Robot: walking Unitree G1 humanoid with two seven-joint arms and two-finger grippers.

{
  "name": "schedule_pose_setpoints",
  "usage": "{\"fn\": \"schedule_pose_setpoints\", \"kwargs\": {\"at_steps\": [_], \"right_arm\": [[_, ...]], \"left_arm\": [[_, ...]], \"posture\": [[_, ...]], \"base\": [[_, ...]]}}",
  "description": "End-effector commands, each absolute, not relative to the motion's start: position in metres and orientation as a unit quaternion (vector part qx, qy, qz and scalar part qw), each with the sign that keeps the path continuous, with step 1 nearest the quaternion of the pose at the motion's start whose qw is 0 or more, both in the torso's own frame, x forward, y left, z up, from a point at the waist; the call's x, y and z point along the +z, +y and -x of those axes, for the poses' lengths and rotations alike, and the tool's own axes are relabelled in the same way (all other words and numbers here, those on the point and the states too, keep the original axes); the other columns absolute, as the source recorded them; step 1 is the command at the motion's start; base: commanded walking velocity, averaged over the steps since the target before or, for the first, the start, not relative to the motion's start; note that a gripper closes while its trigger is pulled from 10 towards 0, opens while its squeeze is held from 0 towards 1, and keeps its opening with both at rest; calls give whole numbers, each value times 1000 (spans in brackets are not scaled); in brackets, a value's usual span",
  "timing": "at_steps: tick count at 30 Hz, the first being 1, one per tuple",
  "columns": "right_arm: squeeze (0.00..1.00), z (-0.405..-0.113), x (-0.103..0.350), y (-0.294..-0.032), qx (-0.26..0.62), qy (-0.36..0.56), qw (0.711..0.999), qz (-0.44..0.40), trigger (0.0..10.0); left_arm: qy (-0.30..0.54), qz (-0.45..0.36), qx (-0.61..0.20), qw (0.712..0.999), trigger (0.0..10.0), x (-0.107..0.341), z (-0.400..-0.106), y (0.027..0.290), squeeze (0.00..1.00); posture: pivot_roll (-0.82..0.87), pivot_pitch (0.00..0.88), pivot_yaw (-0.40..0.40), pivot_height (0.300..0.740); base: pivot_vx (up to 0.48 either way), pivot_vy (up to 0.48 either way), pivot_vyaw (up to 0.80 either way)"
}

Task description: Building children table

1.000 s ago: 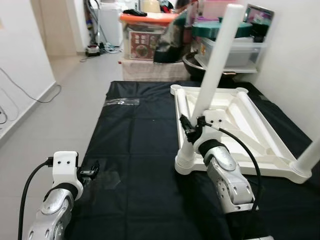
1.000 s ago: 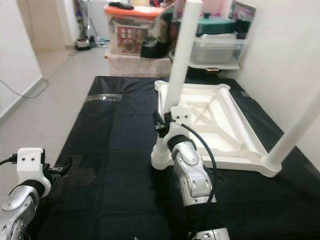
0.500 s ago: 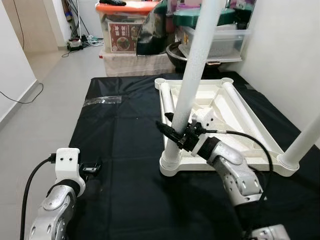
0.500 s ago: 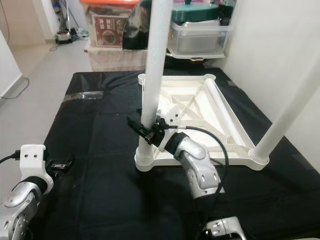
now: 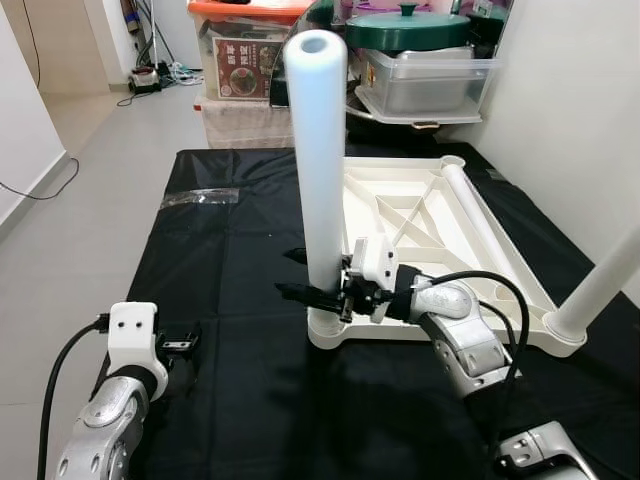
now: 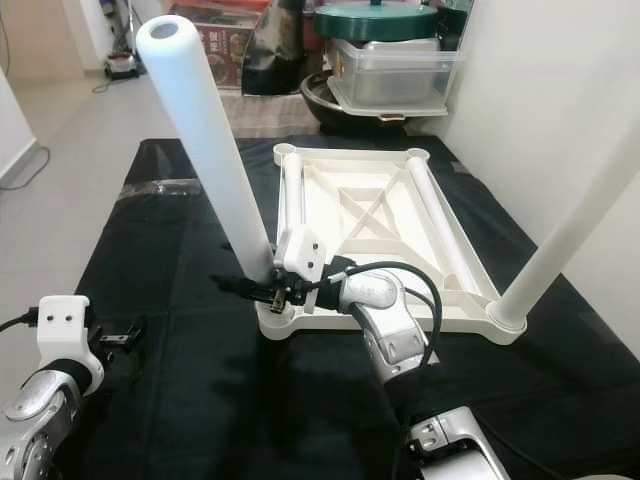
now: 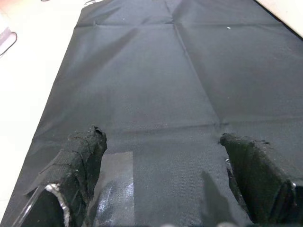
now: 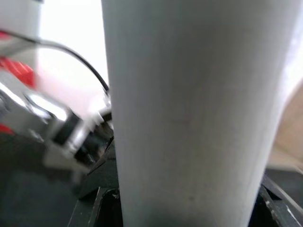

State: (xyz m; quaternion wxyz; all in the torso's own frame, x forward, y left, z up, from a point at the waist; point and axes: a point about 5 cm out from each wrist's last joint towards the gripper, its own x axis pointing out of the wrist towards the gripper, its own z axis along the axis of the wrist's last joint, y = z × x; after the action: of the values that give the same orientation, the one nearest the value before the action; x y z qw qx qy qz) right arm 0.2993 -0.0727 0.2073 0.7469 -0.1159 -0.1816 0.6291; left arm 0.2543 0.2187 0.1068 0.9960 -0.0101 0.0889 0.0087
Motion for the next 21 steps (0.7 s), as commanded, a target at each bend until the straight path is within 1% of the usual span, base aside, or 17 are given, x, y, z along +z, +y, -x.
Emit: {"fn": "schedule_pose_setpoints", "kwargs": {"at_steps": [1, 4, 9, 11, 12, 14, 16, 18, 19, 21], "right_arm": [[0, -299, 206, -75, 638, -172, 744, 105, 0], [0, -297, 200, -77, 639, -157, 747, 94, 0], [0, -288, 186, -77, 647, -150, 742, 93, 0], [0, -290, 184, -79, 636, -155, 749, 100, 0], [0, -295, 188, -81, 625, -163, 757, 102, 0], [0, -298, 191, -81, 617, -168, 762, 103, 0], [0, -309, 209, -83, 595, -192, 773, 106, 0], [0, -313, 216, -84, 587, -202, 777, 106, 0], [0, -316, 228, -85, 574, -216, 784, 97, 0], [0, -316, 228, -85, 574, -216, 784, 97, 0]], "left_arm": [[92, 13, 9, 996, 10000, 104, -252, 218, 0], [95, 14, 7, 995, 10000, 103, -252, 217, 0], [97, 15, 9, 995, 10000, 101, -252, 218, 0], [99, 13, 8, 995, 10000, 101, -251, 218, 0], [99, 13, 8, 995, 10000, 101, -251, 218, 0], [99, 13, 7, 995, 10000, 101, -251, 218, 0], [98, 12, 7, 995, 10000, 102, -252, 219, 0], [98, 12, 7, 995, 10000, 102, -252, 219, 0], [97, 12, 6, 995, 10000, 102, -253, 219, 0], [97, 12, 6, 995, 10000, 102, -253, 219, 0]], "posture": [[49, 0, -72, 740], [50, 0, -74, 740], [49, 0, -71, 740], [52, 0, -67, 740], [51, 0, -65, 740], [51, 0, -65, 740], [48, 0, -61, 740], [46, 0, -61, 740], [46, 0, -60, 740], [46, 0, -60, 740]], "base": [[0, 0, 0], [0, 0, 0], [0, 0, 0], [0, 0, 0], [0, 0, 0], [0, 0, 0], [0, 0, 0], [0, 0, 0], [0, 0, 0], [0, 0, 0]]}}
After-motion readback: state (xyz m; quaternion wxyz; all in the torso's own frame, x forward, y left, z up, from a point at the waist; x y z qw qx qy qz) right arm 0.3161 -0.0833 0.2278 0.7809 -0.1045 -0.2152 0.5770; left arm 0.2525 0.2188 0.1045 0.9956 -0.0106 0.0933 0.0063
